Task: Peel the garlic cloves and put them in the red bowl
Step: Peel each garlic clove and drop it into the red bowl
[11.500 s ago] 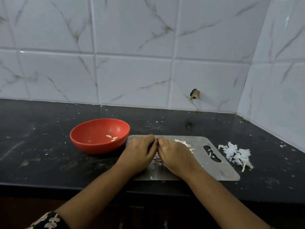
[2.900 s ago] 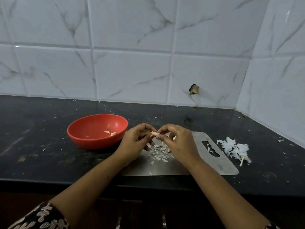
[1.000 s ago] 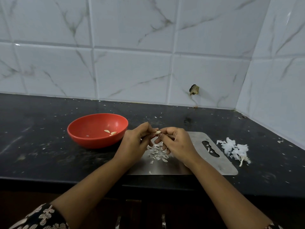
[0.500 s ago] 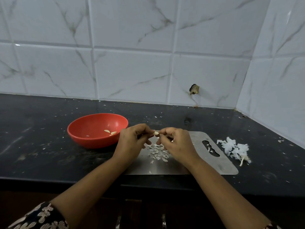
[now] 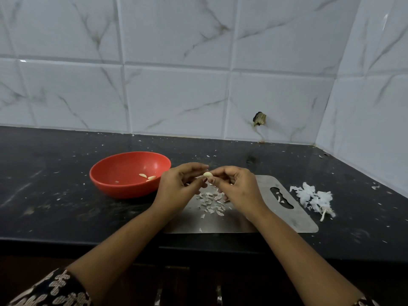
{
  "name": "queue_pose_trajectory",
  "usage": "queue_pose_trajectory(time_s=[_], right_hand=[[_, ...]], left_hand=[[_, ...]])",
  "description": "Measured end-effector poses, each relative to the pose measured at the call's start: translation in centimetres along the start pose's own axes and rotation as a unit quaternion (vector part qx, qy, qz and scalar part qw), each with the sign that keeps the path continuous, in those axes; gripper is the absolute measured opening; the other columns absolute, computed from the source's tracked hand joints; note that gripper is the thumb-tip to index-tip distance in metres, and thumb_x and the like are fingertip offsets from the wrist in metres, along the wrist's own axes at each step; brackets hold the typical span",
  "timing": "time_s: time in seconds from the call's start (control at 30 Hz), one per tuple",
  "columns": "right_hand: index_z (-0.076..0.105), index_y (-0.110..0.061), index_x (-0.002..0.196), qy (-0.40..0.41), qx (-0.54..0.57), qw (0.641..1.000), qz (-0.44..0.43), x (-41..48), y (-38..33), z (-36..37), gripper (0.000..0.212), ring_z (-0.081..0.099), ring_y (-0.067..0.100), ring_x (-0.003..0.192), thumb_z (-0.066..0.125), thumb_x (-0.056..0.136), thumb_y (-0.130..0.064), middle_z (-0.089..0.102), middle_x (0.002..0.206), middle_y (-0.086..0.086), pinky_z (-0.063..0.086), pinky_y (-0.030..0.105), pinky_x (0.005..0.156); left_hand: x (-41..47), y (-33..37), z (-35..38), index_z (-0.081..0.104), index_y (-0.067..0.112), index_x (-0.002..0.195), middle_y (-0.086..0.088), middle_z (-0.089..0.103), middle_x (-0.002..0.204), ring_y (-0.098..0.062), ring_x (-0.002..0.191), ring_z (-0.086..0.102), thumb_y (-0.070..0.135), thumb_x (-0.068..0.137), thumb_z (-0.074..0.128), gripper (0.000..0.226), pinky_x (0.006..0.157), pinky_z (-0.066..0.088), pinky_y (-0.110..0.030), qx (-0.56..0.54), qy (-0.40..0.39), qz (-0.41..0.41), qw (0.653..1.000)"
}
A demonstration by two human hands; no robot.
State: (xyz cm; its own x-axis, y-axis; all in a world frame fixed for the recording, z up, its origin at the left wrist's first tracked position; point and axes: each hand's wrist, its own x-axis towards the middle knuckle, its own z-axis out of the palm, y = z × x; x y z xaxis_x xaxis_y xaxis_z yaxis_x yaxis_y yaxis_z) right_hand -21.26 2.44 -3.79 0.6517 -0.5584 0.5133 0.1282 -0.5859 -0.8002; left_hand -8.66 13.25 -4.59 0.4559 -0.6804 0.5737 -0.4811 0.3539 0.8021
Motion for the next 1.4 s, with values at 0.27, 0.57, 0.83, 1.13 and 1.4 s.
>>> queue_pose_trajectory(time_s=[0.27, 0.57, 0.83, 1.13, 1.4], right_hand=[[0.074, -0.017, 0.081, 0.014, 0.0, 1.0, -0.012, 0.1, 0.1, 0.1, 0.011, 0.057, 0.008, 0.059, 0.082, 0.074, -0.016, 0.072, 0.076, -0.003, 0.046, 0.018, 0.054], [0.066, -0.013, 0.083, -0.045, 0.047, 0.997, 0.045, 0.1, 0.0, 0.2, 0.009, 0.057, 0.007, 0.06, 0.075, 0.083, -0.015, 0.071, 0.084, 0.018, 0.045, 0.017, 0.047], [0.064, -0.014, 0.082, -0.079, 0.058, 0.993, 0.063, -0.1, -0.3, 0.0, 0.009, 0.055, 0.004, 0.057, 0.07, 0.087, -0.017, 0.068, 0.074, 0.003, 0.047, 0.02, 0.049], [0.064, -0.019, 0.096, -0.008, 0.001, 1.0, -0.003, -0.2, -0.1, 0.1, 0.014, 0.057, 0.003, 0.059, 0.071, 0.086, -0.012, 0.066, 0.075, -0.003, 0.048, 0.019, 0.049], [0.067, -0.015, 0.114, -0.049, -0.172, 0.98, -0.086, -0.5, 0.6, 0.3, 0.023, 0.063, 0.005, 0.063, 0.06, 0.092, -0.01, 0.071, 0.078, -0.002, 0.048, 0.014, 0.058]], left_hand=[[0.3, -0.3, -0.1, 0.07, 0.021, 0.097, -0.001, 0.075, 0.084, -0.019, 0.075, 0.072, -0.003, 0.088, 0.061, 0.027, 0.062, 0.056, -0.025, -0.03, -0.017, -0.032, 0.999], [0.3, -0.2, -0.2, 0.071, 0.012, 0.097, -0.007, 0.074, 0.085, -0.019, 0.073, 0.071, -0.004, 0.088, 0.058, 0.022, 0.06, 0.056, -0.024, -0.087, -0.027, -0.047, 0.995], [0.3, -0.3, -0.4, 0.069, 0.007, 0.099, -0.008, 0.073, 0.083, -0.016, 0.07, 0.068, -0.002, 0.09, 0.057, 0.018, 0.058, 0.054, -0.022, -0.135, -0.054, -0.075, 0.987], [0.2, 0.0, -0.1, 0.069, 0.007, 0.089, -0.006, 0.072, 0.072, -0.015, 0.06, 0.067, 0.001, 0.085, 0.063, 0.009, 0.05, 0.051, -0.021, -0.13, -0.037, -0.096, 0.986], [0.0, -0.5, -0.1, 0.073, 0.012, 0.086, -0.001, 0.071, 0.071, -0.01, 0.063, 0.069, 0.014, 0.084, 0.07, 0.003, 0.055, 0.054, -0.02, 0.103, -0.015, 0.002, 0.995]])
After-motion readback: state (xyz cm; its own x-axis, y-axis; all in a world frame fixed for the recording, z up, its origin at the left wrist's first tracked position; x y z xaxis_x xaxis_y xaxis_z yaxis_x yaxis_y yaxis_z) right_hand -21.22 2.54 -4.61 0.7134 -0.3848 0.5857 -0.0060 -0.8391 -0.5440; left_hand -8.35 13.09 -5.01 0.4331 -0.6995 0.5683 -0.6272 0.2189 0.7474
